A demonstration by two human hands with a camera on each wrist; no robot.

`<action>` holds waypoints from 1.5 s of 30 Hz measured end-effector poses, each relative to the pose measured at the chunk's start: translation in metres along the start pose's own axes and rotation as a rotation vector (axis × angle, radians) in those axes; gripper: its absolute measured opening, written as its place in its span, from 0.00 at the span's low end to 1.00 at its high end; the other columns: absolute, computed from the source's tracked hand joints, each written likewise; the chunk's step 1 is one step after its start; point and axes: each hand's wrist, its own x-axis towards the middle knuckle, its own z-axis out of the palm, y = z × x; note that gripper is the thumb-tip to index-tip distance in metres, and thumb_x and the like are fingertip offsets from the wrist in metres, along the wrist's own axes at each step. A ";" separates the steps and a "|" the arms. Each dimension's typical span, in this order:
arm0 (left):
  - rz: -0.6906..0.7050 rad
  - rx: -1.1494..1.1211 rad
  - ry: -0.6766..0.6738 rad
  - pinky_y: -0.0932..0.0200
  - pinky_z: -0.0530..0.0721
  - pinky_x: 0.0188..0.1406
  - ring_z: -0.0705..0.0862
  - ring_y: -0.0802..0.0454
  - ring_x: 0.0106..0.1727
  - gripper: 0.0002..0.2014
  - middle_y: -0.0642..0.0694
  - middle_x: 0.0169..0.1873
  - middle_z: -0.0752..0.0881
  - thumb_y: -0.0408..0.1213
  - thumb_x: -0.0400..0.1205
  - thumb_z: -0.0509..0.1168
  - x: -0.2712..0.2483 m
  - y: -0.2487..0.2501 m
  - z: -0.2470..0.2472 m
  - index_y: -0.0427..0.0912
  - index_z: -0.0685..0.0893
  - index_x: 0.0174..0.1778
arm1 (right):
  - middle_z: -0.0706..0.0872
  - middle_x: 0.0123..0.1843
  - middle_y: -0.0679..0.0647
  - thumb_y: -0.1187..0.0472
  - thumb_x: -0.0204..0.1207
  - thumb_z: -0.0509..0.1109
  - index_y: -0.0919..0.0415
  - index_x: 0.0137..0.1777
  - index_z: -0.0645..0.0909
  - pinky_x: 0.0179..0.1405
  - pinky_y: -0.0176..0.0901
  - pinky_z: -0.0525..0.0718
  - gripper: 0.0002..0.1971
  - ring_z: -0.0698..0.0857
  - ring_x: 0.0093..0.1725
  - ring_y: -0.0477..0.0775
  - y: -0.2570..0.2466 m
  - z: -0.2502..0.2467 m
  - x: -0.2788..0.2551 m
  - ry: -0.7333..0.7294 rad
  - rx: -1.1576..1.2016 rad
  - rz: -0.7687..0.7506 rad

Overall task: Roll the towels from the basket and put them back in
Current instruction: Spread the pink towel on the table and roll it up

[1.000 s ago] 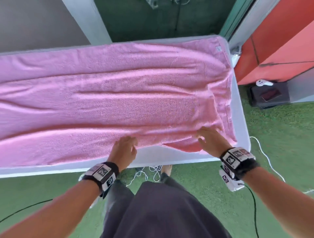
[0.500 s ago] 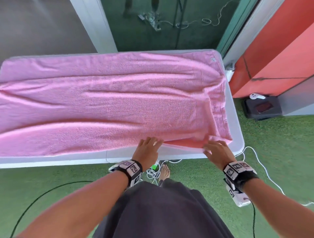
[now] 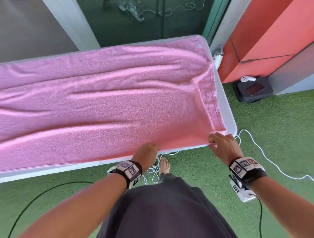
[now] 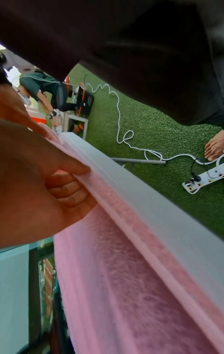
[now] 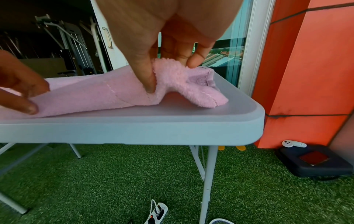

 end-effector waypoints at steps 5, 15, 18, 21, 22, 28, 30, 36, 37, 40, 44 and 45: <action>-0.031 -0.075 0.079 0.63 0.80 0.47 0.83 0.52 0.43 0.08 0.44 0.43 0.87 0.34 0.84 0.63 -0.024 -0.011 -0.001 0.36 0.86 0.52 | 0.88 0.46 0.46 0.64 0.67 0.77 0.53 0.44 0.85 0.60 0.54 0.73 0.08 0.87 0.46 0.51 0.003 0.011 -0.020 0.006 -0.112 0.168; -0.096 -0.217 -0.243 0.73 0.80 0.35 0.83 0.58 0.35 0.13 0.42 0.54 0.89 0.35 0.84 0.63 -0.025 0.009 -0.004 0.38 0.85 0.62 | 0.86 0.62 0.55 0.70 0.77 0.65 0.54 0.60 0.84 0.52 0.58 0.87 0.17 0.88 0.50 0.57 -0.008 0.027 -0.041 -0.295 0.021 0.494; -0.182 -0.447 -0.456 0.81 0.71 0.24 0.84 0.68 0.27 0.19 0.42 0.65 0.83 0.35 0.85 0.61 -0.030 0.003 -0.015 0.42 0.77 0.73 | 0.85 0.63 0.55 0.66 0.79 0.65 0.54 0.66 0.81 0.47 0.48 0.89 0.17 0.87 0.48 0.51 -0.051 0.044 -0.030 -0.413 0.074 0.396; -0.295 -0.583 -0.366 0.71 0.83 0.36 0.88 0.51 0.38 0.16 0.45 0.60 0.86 0.40 0.83 0.62 -0.062 -0.036 -0.032 0.49 0.82 0.67 | 0.88 0.56 0.51 0.61 0.81 0.64 0.54 0.62 0.83 0.42 0.34 0.86 0.12 0.85 0.42 0.41 -0.122 0.060 -0.009 -0.476 0.192 0.212; -0.353 -0.605 -0.313 0.57 0.88 0.43 0.88 0.45 0.42 0.14 0.46 0.56 0.88 0.40 0.82 0.63 -0.077 -0.056 -0.037 0.52 0.84 0.63 | 0.88 0.55 0.50 0.60 0.82 0.63 0.53 0.61 0.83 0.44 0.33 0.85 0.12 0.85 0.43 0.41 -0.149 0.065 0.000 -0.503 0.223 0.162; -0.514 -0.415 0.021 0.71 0.78 0.48 0.84 0.56 0.50 0.11 0.49 0.56 0.86 0.34 0.85 0.60 -0.187 -0.202 -0.080 0.47 0.84 0.58 | 0.85 0.58 0.43 0.58 0.82 0.61 0.48 0.58 0.83 0.56 0.47 0.83 0.11 0.84 0.49 0.44 -0.307 0.103 0.048 -0.533 0.291 -0.013; -0.543 -0.312 0.117 0.68 0.74 0.53 0.79 0.58 0.51 0.10 0.51 0.55 0.84 0.33 0.85 0.59 -0.226 -0.257 -0.098 0.46 0.84 0.57 | 0.85 0.59 0.44 0.57 0.82 0.62 0.49 0.61 0.82 0.56 0.45 0.82 0.11 0.83 0.50 0.45 -0.359 0.119 0.062 -0.519 0.274 -0.062; -0.636 -0.011 0.223 0.54 0.77 0.60 0.76 0.55 0.55 0.16 0.47 0.56 0.83 0.23 0.78 0.61 -0.338 -0.421 -0.157 0.42 0.83 0.58 | 0.80 0.62 0.49 0.59 0.80 0.68 0.56 0.68 0.78 0.64 0.47 0.79 0.17 0.79 0.60 0.49 -0.491 0.168 0.078 -0.452 0.190 -0.103; -0.643 0.022 0.203 0.54 0.77 0.61 0.76 0.53 0.57 0.18 0.46 0.58 0.82 0.24 0.77 0.62 -0.353 -0.444 -0.165 0.42 0.82 0.62 | 0.80 0.64 0.49 0.59 0.79 0.69 0.56 0.69 0.78 0.66 0.47 0.78 0.18 0.78 0.62 0.49 -0.505 0.176 0.080 -0.445 0.179 -0.107; -0.602 0.076 0.123 0.55 0.77 0.62 0.75 0.49 0.62 0.24 0.44 0.63 0.79 0.24 0.74 0.67 -0.384 -0.494 -0.178 0.43 0.79 0.66 | 0.77 0.70 0.48 0.55 0.75 0.74 0.53 0.69 0.77 0.72 0.50 0.75 0.22 0.75 0.70 0.49 -0.531 0.194 0.082 -0.435 0.093 -0.117; -0.516 0.050 0.137 0.62 0.77 0.51 0.76 0.52 0.54 0.31 0.45 0.55 0.82 0.16 0.71 0.66 -0.405 -0.535 -0.184 0.42 0.79 0.70 | 0.81 0.59 0.47 0.57 0.75 0.74 0.55 0.59 0.77 0.58 0.41 0.83 0.14 0.81 0.59 0.48 -0.555 0.205 0.080 -0.388 -0.030 -0.131; -0.502 0.049 0.141 0.67 0.74 0.46 0.75 0.54 0.50 0.32 0.45 0.51 0.83 0.15 0.71 0.65 -0.406 -0.538 -0.186 0.42 0.78 0.71 | 0.81 0.53 0.47 0.59 0.76 0.73 0.55 0.54 0.78 0.50 0.39 0.84 0.10 0.82 0.53 0.48 -0.559 0.205 0.079 -0.381 -0.034 -0.140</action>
